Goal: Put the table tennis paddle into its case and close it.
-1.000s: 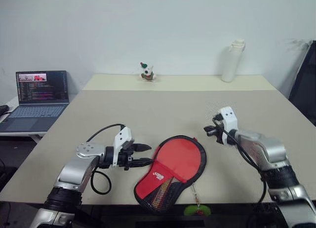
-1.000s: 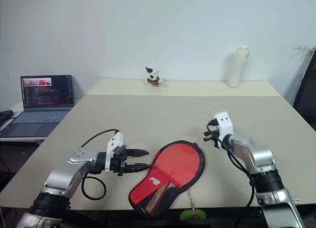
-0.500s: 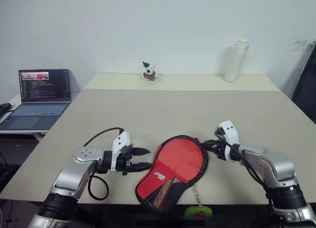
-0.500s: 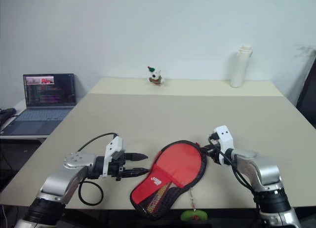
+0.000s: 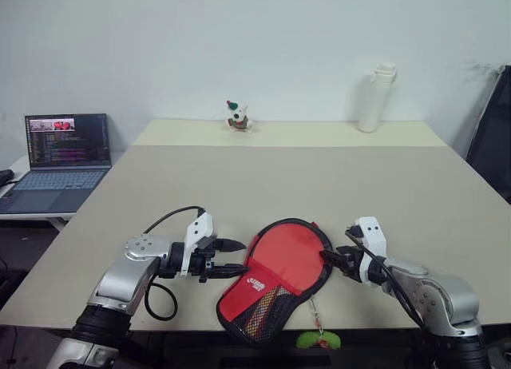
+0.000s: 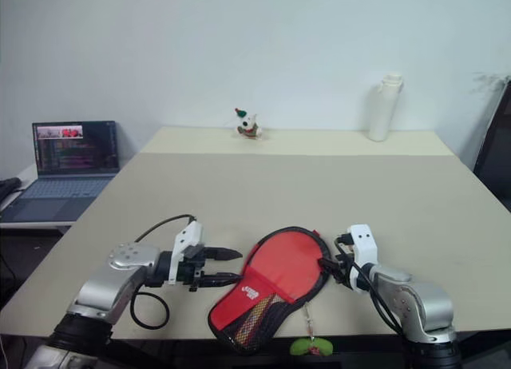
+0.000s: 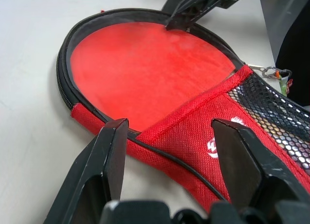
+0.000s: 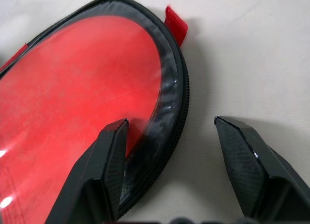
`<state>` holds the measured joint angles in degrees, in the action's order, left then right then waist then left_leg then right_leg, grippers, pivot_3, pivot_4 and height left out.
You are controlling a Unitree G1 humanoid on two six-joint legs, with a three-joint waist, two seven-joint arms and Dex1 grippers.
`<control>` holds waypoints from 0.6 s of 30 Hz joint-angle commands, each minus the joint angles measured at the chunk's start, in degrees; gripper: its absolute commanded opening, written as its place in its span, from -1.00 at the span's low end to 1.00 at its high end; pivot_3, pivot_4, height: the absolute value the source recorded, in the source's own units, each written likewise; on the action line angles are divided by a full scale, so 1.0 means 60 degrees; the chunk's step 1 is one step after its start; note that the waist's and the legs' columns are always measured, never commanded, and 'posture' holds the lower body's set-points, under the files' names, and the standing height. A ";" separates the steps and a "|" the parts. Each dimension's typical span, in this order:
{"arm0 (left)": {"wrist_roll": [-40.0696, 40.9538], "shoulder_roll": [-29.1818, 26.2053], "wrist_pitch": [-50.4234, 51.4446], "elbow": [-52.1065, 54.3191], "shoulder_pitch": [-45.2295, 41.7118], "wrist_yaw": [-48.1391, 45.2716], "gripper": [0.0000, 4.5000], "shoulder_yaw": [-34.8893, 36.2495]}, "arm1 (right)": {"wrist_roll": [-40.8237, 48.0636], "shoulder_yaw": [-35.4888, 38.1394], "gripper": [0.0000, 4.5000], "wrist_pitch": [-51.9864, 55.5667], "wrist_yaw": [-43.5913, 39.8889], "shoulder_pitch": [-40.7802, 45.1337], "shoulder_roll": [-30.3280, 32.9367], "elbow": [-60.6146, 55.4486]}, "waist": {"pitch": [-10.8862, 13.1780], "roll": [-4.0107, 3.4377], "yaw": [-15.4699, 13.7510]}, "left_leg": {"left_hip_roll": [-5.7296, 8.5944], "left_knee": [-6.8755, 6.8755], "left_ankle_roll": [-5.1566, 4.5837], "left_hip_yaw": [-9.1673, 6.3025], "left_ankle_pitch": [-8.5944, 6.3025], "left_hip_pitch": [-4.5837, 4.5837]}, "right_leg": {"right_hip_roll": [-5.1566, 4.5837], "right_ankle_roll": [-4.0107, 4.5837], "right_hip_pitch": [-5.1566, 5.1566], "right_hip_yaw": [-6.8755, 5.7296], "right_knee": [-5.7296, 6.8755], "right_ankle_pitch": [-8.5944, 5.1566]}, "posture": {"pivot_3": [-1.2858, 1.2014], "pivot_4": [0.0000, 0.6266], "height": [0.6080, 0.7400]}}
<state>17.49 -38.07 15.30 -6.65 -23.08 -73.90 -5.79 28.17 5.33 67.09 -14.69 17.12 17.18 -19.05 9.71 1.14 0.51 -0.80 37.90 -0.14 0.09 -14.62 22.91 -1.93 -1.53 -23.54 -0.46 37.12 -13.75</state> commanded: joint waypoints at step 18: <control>0.0281 -0.0194 -0.0312 0.0846 0.0015 -0.0180 0.32 0.0163 | -0.0410 -0.0482 -0.98 -0.0649 -0.0811 0.1789 0.0759 0.1628 | 0.0001 -0.0001 0.0164 | -0.0036 0.0011 -0.0004 -0.0001 0.0004 -0.0013 | 0.0046 0.0024 0.0003 0.0005 0.0010 0.0018 | 0.03 -0.52 1.00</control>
<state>17.94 -38.54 13.43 -4.15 -22.79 -74.83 -5.83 27.59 1.63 65.57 -19.11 25.44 20.24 -9.85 9.72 1.13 1.50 -1.02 37.97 -0.16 0.09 -14.59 22.84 -1.66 -1.39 -23.53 -0.43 37.17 -13.64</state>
